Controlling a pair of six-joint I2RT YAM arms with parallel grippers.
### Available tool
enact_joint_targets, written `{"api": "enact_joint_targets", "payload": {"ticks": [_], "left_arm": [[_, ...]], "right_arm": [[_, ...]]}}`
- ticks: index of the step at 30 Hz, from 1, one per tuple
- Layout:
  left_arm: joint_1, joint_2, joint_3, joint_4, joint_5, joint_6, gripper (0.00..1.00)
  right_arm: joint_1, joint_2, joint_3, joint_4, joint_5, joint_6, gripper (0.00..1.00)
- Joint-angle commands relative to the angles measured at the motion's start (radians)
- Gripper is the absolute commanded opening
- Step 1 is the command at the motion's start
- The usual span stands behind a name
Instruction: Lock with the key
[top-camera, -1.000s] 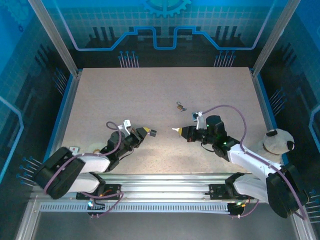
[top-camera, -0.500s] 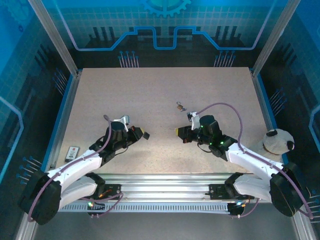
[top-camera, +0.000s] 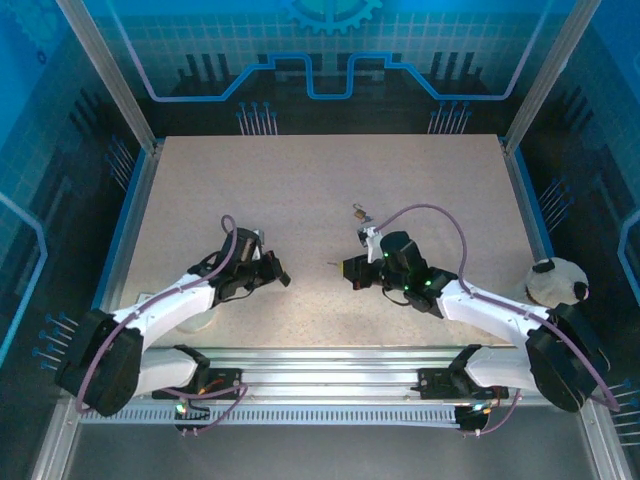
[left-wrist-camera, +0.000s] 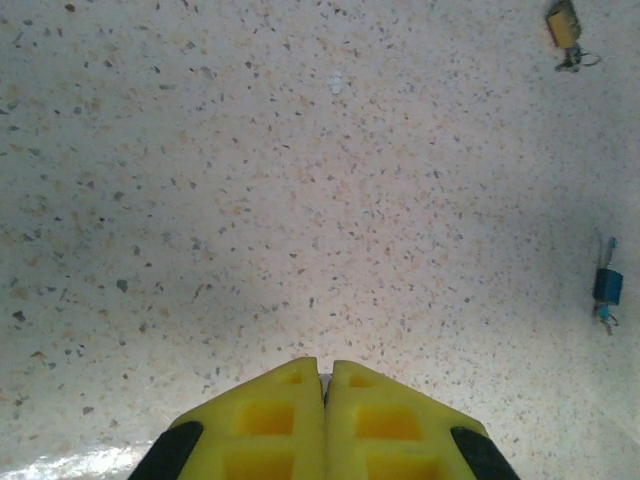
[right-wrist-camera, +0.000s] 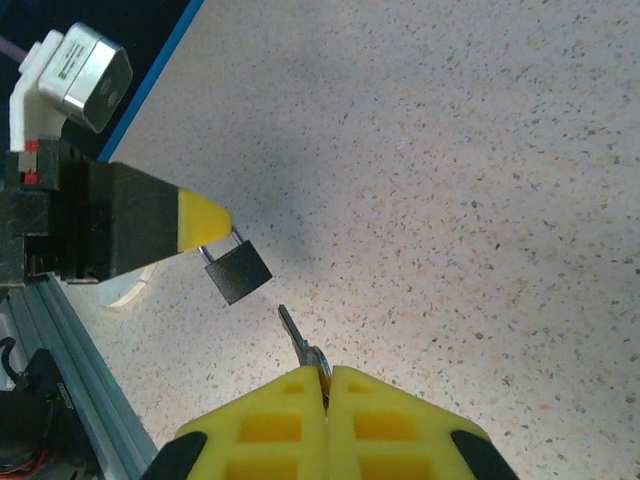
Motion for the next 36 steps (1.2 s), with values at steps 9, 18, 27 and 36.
{"api": "enact_joint_targets", "payload": {"ticks": [9, 18, 27, 36], "left_arm": [[0.047, 0.186, 0.146, -0.006, 0.081, 0.081, 0.0], [0.074, 0.309, 0.227, -0.026, 0.109, 0.112, 0.0], [0.084, 0.36, 0.253, -0.042, 0.119, 0.136, 0.0], [0.086, 0.387, 0.274, -0.057, 0.125, 0.148, 0.0]], "right_arm": [[0.045, 0.072, 0.045, 0.08, 0.008, 0.006, 0.0], [0.059, 0.091, 0.058, 0.075, 0.005, 0.002, 0.0], [0.065, 0.109, 0.067, 0.07, -0.004, 0.0, 0.0], [0.076, 0.138, 0.076, 0.076, -0.013, 0.005, 0.0]]}}
